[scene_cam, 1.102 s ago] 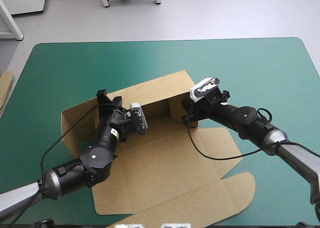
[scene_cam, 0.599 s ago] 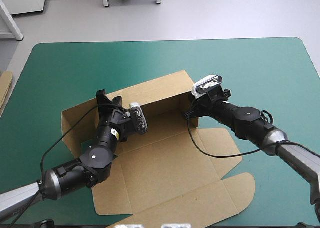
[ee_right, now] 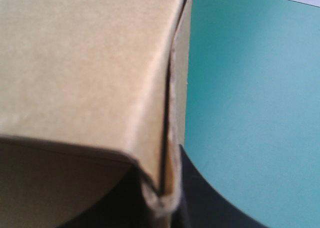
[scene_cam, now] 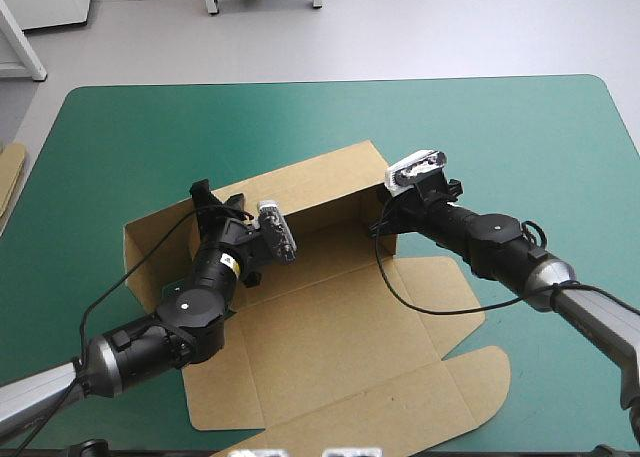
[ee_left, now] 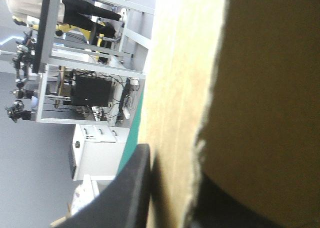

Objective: Fold the box

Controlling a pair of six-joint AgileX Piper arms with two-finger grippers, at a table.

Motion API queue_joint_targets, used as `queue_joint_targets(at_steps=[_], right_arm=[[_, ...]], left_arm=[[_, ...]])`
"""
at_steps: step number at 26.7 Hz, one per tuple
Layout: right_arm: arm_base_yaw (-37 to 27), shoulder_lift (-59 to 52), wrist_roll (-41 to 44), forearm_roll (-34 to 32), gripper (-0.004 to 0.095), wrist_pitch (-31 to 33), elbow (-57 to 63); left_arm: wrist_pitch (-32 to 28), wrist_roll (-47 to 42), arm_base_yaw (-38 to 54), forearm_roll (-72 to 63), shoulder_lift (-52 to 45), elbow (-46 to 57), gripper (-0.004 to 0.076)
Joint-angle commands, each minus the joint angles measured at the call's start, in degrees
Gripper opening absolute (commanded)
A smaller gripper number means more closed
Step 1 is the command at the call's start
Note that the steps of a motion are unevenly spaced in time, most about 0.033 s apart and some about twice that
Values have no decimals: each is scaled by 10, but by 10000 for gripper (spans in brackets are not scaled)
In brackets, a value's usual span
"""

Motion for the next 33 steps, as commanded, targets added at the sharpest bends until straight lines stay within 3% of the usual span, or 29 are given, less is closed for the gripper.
queue_joint_targets(at_steps=[1, 3, 11, 13, 15, 17, 24, 27, 33], right_arm=[[0, -18, 8, 10, -4, 23, -15], [0, -18, 8, 9, -4, 22, -15], [0, -15, 9, 9, -4, 18, -15], [0, -13, 13, 9, -4, 18, -15], [0, -8, 13, 9, -4, 22, -15], [0, -4, 14, 9, -4, 23, -15], [-1, -6, 57, -11, -4, 34, -15], [-1, -21, 156, -107, -4, 55, -20], [-18, -34, 491, -430, -4, 153, -58]], left_arm=[[-6, 20, -4, -38, -14, -37, 351], [-5, 24, -4, -44, -14, -43, 446], [48, 30, -85, -90, -14, -77, 419], [70, 30, -110, -108, -14, -83, 356], [95, 39, -138, -129, -14, -96, 202], [118, 64, -166, -150, -17, -116, -8], [135, 81, -170, -251, -48, -228, -6], [135, 122, -125, -307, -67, -276, -6], [146, 211, 46, -409, -77, -316, -6]])
